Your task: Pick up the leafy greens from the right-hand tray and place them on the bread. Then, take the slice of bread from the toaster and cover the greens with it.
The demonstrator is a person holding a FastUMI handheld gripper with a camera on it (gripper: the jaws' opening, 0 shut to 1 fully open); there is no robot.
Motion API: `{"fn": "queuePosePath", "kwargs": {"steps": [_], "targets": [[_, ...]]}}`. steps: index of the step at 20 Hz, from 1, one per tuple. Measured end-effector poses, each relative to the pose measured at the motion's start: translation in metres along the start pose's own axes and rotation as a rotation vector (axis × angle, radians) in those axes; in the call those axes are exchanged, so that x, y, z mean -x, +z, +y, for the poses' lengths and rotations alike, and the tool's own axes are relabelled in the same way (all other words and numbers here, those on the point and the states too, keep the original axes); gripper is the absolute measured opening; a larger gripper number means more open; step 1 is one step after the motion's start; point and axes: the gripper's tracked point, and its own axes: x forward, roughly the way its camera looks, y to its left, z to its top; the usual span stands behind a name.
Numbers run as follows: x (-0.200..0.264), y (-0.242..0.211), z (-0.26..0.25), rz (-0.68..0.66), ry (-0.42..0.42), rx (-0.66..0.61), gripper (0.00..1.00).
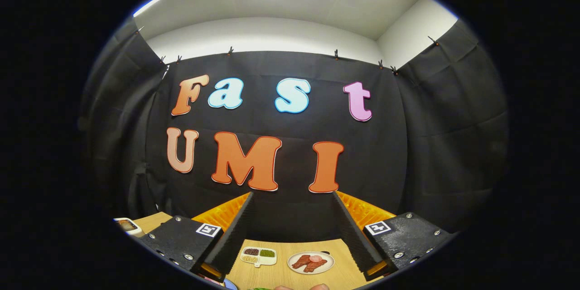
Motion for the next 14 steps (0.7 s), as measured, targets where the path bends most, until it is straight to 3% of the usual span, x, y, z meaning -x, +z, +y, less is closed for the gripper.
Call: {"fn": "queuePosePath", "kwargs": {"steps": [7, 14], "targets": [[0.001, -0.068, 0.015, 0.141, 0.038, 0.024, 1.0], [0.01, -0.117, 0.054, 0.262, 0.163, -0.034, 1.0]]}}
